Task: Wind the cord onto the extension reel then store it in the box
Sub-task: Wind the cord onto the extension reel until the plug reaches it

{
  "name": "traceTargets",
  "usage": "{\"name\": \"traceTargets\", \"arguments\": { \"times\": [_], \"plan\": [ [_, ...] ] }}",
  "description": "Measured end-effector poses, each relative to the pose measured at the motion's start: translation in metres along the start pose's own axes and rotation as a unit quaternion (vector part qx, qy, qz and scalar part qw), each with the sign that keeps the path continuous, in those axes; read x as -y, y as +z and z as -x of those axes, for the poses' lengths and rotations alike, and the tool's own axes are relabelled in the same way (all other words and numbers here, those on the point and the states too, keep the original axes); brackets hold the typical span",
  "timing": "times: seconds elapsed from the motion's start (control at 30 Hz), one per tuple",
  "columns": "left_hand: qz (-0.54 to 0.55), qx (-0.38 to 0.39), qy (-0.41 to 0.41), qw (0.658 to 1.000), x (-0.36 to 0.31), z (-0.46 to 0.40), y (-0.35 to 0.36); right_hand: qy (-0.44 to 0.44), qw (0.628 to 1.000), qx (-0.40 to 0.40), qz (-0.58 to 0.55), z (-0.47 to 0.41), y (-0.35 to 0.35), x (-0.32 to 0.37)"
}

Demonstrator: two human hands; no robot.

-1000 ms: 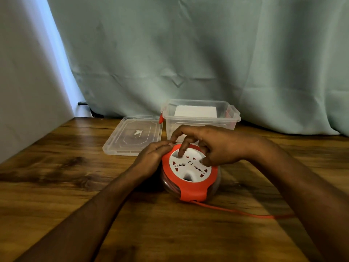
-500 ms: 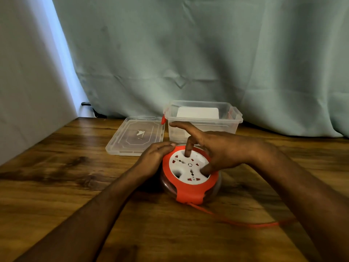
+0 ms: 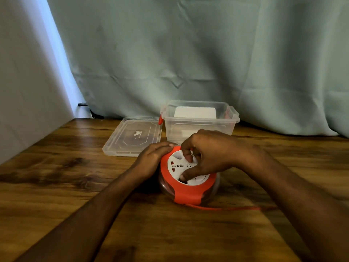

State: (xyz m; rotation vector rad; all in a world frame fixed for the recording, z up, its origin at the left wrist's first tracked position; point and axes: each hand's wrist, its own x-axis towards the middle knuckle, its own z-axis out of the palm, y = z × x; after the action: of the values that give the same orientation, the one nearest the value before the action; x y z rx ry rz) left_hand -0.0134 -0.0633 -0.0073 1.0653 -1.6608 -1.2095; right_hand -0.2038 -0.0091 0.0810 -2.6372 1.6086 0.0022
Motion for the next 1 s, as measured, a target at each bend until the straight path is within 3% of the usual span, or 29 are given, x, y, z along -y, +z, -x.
{"name": "traceTargets", "arguments": {
  "times": [0.2,0.43,1.0],
  "plan": [
    [-0.003,0.003,-0.002,1.0,0.0,0.0,0.0,-0.044,0.99,-0.019,-0.13,0.002,-0.008,-0.015],
    [-0.014,0.015,0.001,1.0,-0.004,0.001,0.0,-0.088,0.969,0.045,-0.226,-0.001,-0.003,-0.02],
    [-0.008,0.008,0.001,1.0,-0.001,-0.001,0.001,-0.042,0.986,0.027,-0.158,0.003,-0.005,-0.015]
  ]
}}
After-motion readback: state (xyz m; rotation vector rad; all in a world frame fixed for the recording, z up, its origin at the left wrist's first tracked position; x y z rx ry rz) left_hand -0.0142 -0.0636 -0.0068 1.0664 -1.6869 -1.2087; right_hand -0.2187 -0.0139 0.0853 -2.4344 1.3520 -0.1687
